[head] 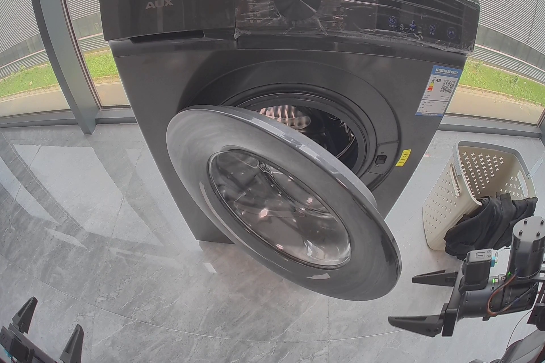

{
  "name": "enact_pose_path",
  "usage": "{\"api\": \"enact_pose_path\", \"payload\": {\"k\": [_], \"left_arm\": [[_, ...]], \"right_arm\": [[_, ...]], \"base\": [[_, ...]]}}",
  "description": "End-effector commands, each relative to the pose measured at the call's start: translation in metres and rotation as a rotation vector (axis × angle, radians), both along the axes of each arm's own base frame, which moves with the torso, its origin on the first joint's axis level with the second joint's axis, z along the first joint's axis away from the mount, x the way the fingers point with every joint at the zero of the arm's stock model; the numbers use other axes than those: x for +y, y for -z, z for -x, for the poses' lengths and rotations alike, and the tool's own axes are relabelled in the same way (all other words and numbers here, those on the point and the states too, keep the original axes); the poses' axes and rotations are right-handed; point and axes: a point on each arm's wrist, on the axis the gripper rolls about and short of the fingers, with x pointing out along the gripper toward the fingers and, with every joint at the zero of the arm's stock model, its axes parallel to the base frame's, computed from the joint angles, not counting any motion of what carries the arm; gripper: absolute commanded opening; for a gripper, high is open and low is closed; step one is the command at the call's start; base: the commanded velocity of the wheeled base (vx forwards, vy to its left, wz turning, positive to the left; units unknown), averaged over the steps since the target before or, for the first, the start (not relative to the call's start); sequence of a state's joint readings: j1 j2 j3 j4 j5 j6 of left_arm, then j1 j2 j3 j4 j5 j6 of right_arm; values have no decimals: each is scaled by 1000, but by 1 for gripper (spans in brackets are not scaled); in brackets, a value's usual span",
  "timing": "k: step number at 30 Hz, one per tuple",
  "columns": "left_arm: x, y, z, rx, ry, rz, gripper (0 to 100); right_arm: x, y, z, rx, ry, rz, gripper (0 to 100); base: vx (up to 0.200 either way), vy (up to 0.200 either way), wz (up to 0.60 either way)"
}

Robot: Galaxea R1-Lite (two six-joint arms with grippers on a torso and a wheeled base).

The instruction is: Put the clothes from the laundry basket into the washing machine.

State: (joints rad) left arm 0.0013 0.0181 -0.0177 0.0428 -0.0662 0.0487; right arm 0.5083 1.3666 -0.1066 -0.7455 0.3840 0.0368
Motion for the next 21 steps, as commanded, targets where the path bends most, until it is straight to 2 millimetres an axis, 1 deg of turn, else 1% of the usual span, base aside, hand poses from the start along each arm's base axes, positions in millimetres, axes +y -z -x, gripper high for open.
{"api": "enact_pose_path", "payload": {"k": [1,2,7,9,16,19,21], "left_arm": [[0,5,0,0,0,-3,100],[0,5,0,0,0,-3,100],[0,5,0,-1,0,-5,100],[0,5,0,-1,0,-5,100],[0,5,0,-1,0,-5,100],[0,5,0,0,0,-3,100],[0,5,0,0,0,-3,100]], "right_arm": [[-4,-6,-12,-24,62,-7,100],[-2,-6,-15,-21,65,-7,100],[5,-6,-32,-11,70,0,100],[9,-3,-41,-8,70,3,100],[21,10,-59,-29,59,-7,100],[26,13,-60,-38,44,-19,100],[30,14,-52,-10,23,-32,100]], "base": [[-200,0,0],[-200,0,0],[0,0,0],[0,0,0],[0,0,0],[0,0,0],[0,0,0]]}}
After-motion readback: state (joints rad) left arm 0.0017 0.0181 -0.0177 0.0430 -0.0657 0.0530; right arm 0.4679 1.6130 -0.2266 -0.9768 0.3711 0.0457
